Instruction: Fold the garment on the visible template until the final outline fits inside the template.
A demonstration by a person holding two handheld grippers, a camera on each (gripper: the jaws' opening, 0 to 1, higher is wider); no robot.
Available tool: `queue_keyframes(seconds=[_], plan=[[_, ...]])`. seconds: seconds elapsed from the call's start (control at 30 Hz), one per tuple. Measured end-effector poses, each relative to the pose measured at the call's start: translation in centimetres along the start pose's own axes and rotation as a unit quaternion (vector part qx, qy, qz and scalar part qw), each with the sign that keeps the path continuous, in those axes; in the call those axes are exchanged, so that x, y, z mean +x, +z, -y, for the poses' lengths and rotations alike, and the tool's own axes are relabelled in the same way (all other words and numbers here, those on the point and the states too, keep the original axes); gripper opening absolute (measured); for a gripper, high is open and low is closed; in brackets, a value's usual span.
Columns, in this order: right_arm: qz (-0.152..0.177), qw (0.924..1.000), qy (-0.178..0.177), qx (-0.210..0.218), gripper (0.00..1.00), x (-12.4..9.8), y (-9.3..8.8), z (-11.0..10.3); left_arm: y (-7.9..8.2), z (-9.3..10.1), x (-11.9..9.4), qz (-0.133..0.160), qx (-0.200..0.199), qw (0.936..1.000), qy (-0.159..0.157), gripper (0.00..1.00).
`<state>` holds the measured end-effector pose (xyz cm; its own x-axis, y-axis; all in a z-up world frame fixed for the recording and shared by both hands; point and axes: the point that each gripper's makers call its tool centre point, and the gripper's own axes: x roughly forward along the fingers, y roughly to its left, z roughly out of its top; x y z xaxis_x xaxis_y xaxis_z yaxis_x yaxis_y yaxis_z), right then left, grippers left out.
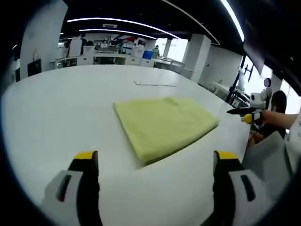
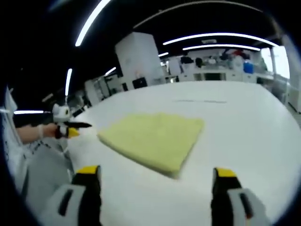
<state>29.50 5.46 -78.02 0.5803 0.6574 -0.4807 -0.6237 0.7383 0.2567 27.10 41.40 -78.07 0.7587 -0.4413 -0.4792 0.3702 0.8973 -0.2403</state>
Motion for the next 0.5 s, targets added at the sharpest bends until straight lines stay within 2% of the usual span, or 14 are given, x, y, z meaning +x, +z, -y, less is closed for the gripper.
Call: queue_keyframes(seconds=[0.33, 0.5], plan=[[0.005, 0.9999, -0.001, 0.010, 0.99, -0.6, 0.0, 0.3, -0.3, 1.4, 0.1, -0.009, 0.009, 0.9999, -0.007, 0.99], [0.003, 0.9999, -0.003, 0.010, 0.99, -0.7, -0.1, 0.4, 0.0, 1.4, 0.2, -0.006, 0.008, 0.9999, -0.007, 0.99]])
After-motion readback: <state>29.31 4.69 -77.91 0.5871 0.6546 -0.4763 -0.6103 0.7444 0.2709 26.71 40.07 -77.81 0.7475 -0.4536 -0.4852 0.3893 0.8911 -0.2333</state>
